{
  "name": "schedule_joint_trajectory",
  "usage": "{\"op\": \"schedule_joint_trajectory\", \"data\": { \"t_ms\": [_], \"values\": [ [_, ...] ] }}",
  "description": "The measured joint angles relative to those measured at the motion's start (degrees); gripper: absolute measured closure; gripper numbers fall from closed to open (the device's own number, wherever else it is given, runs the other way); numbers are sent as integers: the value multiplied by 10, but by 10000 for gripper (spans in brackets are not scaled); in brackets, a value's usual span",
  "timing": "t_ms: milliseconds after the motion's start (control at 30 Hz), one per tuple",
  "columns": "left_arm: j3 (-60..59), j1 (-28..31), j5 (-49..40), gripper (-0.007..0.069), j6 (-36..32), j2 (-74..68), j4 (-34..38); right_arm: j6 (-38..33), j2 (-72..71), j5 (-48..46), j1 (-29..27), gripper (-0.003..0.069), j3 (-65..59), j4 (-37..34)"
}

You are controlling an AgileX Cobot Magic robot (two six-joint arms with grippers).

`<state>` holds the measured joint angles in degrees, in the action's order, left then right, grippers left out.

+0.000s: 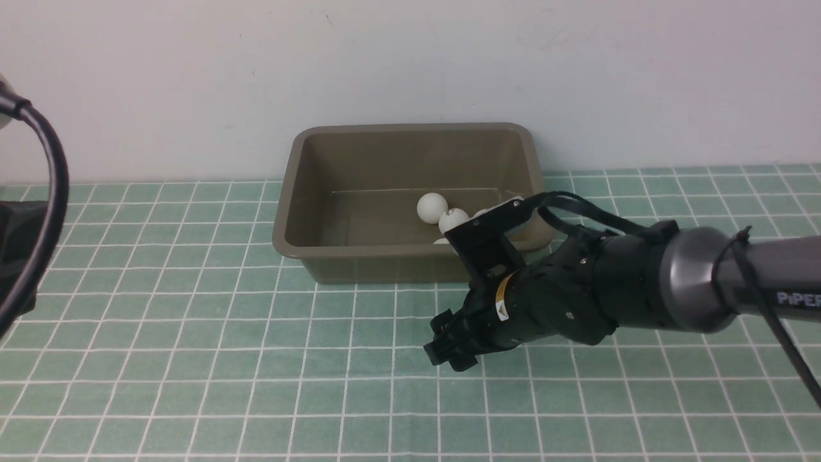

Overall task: Put the table tennis balls in the box on the green coffee tablecloth.
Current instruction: 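Reach for and grasp a ping pong ball on the table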

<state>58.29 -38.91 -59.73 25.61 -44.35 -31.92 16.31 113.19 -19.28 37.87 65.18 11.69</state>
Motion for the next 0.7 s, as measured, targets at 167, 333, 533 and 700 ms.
{"op": "schedule_joint_trajectory", "data": {
  "t_ms": [167,333,533,700],
  "values": [
    [0,0,0,164,0,0,0,2,-12,-21,0,308,0,15],
    [0,0,0,164,0,0,0,2,-69,-98,0,295,0,51],
    [0,0,3,164,1,0,0,-16,-173,-126,0,295,0,80],
    [0,0,8,164,1,0,0,-26,-232,-56,0,295,1,84]
  ]
}}
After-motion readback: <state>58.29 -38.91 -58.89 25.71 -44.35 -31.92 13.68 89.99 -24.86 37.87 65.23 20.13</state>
